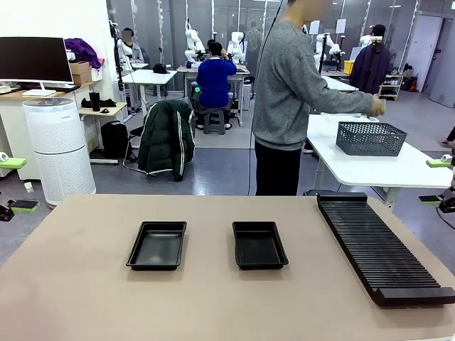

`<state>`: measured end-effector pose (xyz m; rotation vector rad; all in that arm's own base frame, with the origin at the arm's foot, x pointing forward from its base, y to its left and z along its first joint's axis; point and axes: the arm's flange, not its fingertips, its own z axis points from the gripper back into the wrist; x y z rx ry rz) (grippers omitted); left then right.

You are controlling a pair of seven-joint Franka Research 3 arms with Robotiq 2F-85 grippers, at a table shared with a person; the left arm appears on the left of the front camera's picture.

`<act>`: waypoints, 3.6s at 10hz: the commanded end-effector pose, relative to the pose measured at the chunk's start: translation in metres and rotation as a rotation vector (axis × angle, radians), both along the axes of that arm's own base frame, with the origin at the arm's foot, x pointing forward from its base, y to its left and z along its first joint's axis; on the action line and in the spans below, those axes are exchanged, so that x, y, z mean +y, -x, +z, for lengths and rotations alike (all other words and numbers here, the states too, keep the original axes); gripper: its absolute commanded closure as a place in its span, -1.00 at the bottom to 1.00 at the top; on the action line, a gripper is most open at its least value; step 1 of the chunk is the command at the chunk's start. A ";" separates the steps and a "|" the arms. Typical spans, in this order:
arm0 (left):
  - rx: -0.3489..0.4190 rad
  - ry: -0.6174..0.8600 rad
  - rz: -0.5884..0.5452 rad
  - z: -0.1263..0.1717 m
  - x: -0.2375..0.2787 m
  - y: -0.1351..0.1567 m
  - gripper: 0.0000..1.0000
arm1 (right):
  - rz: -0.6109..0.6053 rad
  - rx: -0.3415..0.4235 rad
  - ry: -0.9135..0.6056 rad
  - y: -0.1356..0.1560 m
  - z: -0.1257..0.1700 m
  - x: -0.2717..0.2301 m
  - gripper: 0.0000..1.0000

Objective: Inspect and transfer BCBs to ESD trays.
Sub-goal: Pick up the Blank PCB from the PCB Rack and place it in the left ESD tray.

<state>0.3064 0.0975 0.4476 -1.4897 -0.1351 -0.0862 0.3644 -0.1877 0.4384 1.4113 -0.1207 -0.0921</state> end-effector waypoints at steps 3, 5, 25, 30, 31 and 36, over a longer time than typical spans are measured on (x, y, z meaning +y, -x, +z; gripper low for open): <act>-0.001 0.001 0.002 0.000 0.000 0.000 -1.00 | -0.006 0.014 0.000 0.000 -0.001 -0.001 -1.00; -0.001 0.001 0.002 0.000 0.000 0.000 -1.00 | -0.006 0.014 0.000 0.000 -0.001 -0.001 -1.00; -0.001 0.001 0.002 0.000 0.000 0.000 -1.00 | -0.006 0.014 0.000 0.000 -0.001 -0.001 -1.00; -0.001 0.001 0.002 0.000 0.000 0.000 -1.00 | -0.006 0.014 0.000 0.000 -0.001 -0.001 -1.00; -0.001 0.001 0.002 0.000 0.000 0.000 -1.00 | -0.006 0.014 0.000 0.000 -0.001 -0.001 -1.00; -0.001 0.001 0.002 0.000 0.000 0.000 -1.00 | -0.006 0.014 0.000 0.000 -0.001 -0.001 -1.00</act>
